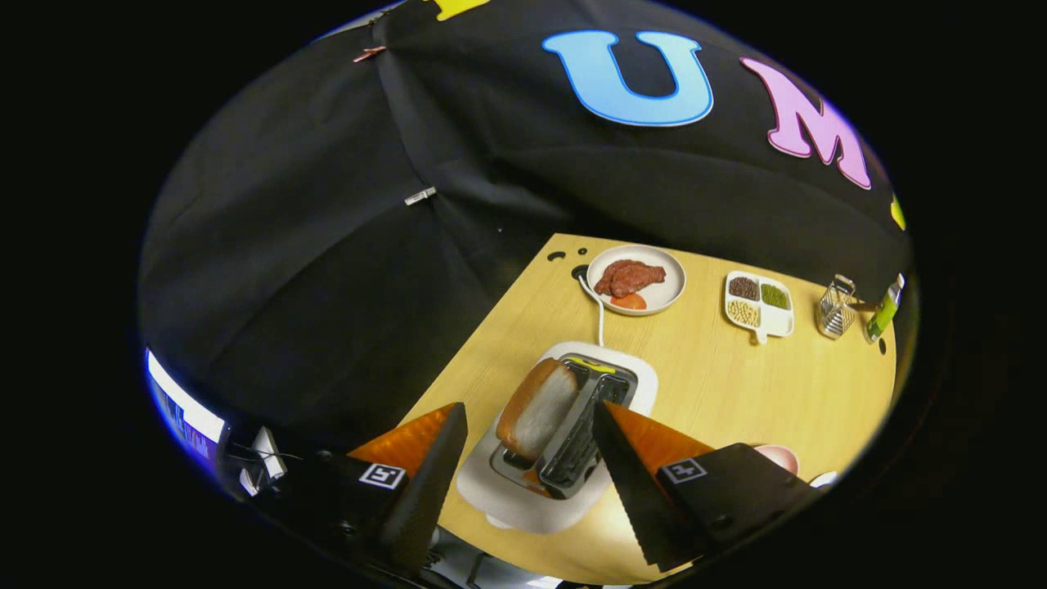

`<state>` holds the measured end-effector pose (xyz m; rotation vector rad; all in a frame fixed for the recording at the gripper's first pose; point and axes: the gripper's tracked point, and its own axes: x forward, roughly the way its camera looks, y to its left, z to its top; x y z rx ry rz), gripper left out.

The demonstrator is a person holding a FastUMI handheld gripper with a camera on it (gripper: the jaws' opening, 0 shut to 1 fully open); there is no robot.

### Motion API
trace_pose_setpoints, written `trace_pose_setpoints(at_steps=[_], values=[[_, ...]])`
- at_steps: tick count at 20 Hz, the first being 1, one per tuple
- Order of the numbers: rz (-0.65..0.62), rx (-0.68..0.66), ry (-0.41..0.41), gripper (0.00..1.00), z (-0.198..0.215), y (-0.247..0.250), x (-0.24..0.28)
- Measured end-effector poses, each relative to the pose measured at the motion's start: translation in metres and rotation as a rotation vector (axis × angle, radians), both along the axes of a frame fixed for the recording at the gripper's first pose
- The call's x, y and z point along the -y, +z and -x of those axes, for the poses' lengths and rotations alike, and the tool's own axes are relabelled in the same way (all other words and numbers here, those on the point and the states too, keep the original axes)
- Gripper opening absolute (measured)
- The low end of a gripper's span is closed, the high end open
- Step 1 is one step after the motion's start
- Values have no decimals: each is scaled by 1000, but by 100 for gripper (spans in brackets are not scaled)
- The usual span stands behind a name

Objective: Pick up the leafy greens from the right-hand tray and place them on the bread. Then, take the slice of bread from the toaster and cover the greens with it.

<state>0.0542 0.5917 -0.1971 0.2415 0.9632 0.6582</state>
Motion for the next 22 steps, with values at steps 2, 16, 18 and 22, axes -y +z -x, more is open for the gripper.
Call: trace_pose_setpoints(at_steps=[2,16,18,22], values=[[29,-9,2,95,-4,-12,-12],[168,-107,-129,14,-2,-60,-15],[145,-125,-125,14,-1,-54,-12],[54,-116,-137,14,-6,-23,-5]])
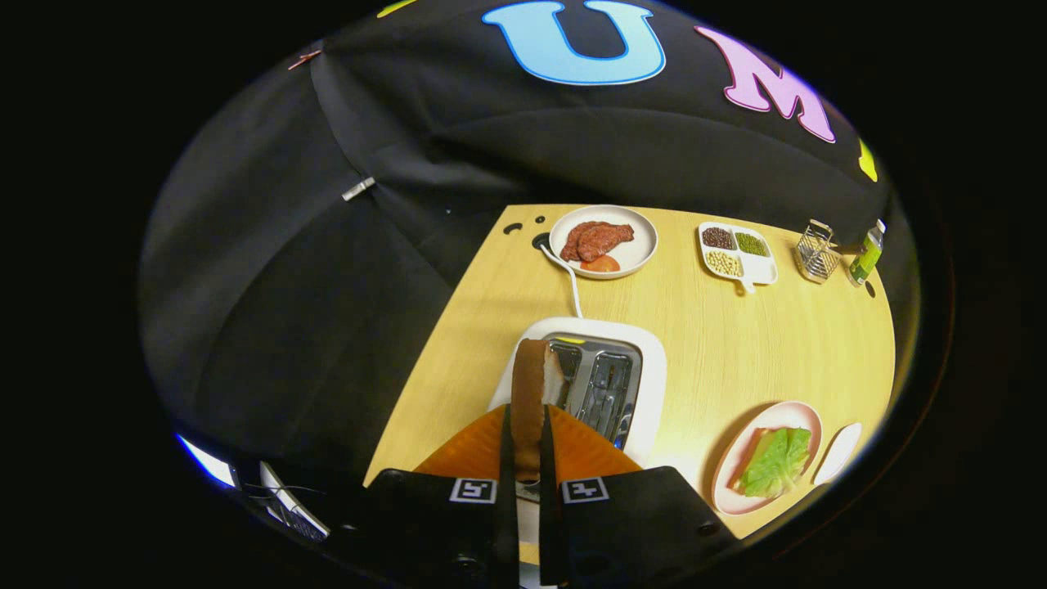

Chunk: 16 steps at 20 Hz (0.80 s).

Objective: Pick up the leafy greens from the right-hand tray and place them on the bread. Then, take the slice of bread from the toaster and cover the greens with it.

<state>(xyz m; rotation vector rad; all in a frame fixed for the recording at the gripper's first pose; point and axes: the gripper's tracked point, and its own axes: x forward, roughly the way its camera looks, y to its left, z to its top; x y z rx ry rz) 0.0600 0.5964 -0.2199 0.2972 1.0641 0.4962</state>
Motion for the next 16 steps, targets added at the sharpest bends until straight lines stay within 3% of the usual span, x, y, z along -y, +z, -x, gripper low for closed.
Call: trace_pose_setpoints(at_steps=[9,16], values=[[-267,89,3,14,-4,105,68],[-281,166,-72,14,-16,114,203]])
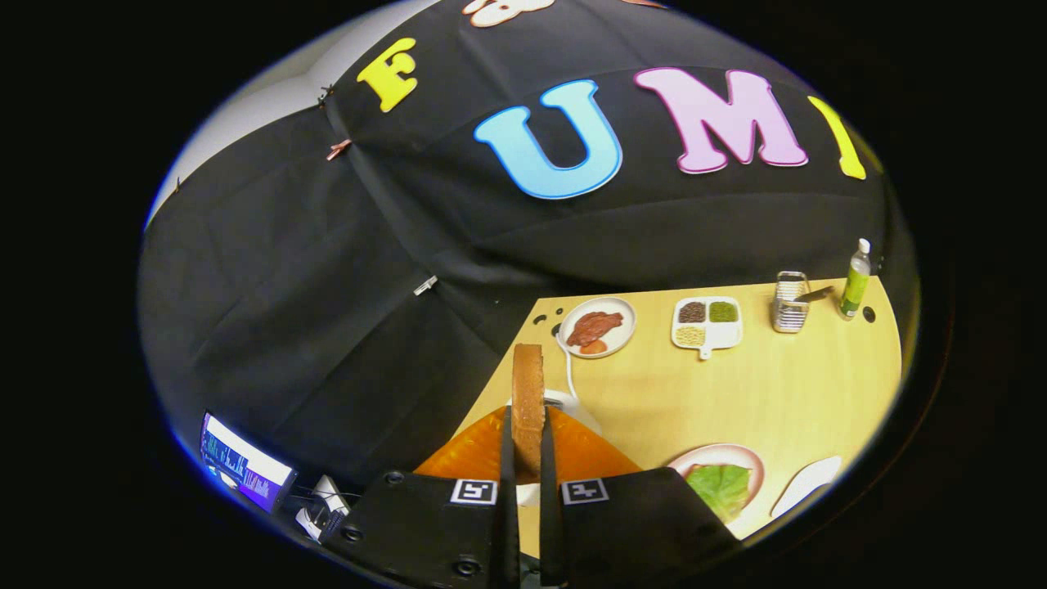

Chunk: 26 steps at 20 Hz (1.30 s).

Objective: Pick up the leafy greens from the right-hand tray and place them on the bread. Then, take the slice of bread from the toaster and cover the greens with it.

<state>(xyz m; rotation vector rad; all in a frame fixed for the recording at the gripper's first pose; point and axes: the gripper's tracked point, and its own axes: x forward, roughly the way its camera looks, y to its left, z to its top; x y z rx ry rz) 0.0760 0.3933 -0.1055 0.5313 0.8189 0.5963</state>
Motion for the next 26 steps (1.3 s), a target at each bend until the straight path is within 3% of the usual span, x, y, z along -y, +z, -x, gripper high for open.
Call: trace_pose_setpoints(at_steps=[4,8,16,22,26], values=[[35,-68,-78,14,12,-42,80],[75,-137,-114,14,35,-98,124],[42,-263,-244,14,60,-197,124],[-114,-386,-364,14,71,-234,92],[-124,-410,-437,14,73,-256,108]])
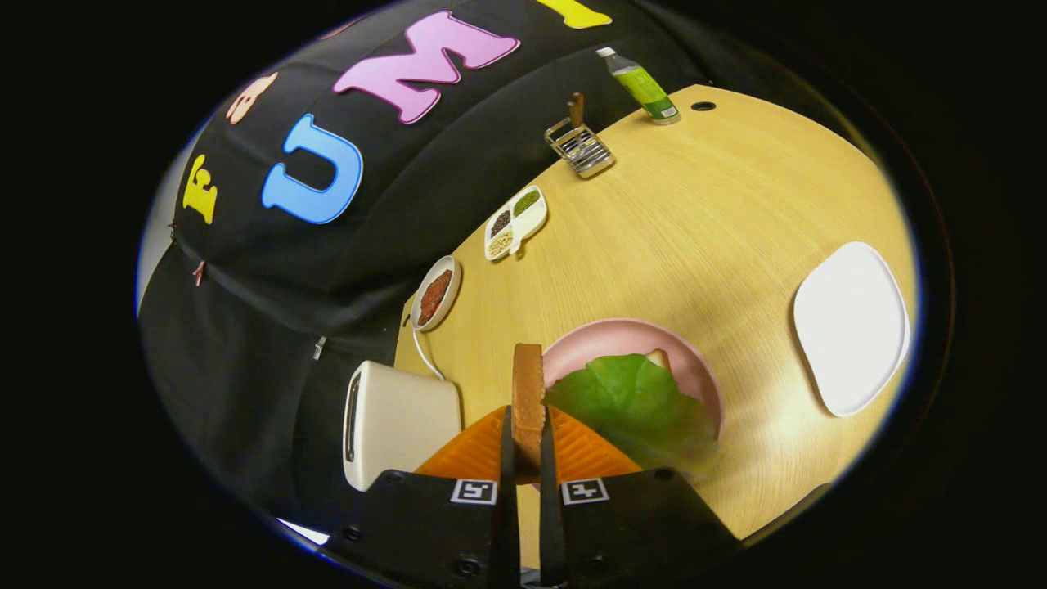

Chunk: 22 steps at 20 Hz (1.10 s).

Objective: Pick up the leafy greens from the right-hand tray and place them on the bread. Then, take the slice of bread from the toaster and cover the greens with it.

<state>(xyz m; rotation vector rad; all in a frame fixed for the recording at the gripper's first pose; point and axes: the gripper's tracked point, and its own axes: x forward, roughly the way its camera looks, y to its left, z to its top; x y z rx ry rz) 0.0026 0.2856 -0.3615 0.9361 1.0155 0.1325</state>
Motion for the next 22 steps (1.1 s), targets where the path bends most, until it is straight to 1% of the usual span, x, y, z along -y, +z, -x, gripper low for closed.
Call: trace_pose_setpoints(at_steps=[2,5,9,10,11,13,15,16,17,19,21,22], values=[[25,-13,-19,14,1,-13,13],[72,-66,20,14,15,-36,20],[146,-95,37,16,17,-56,33],[174,-107,51,24,19,-61,36],[199,-111,67,28,22,-65,37],[254,-103,101,39,23,-68,43],[319,-76,155,53,25,-68,48],[350,-60,180,57,24,-69,49],[381,-44,206,58,24,-68,53],[422,-5,258,66,23,-63,52],[465,32,310,86,23,-57,52],[487,50,330,100,23,-53,54]])
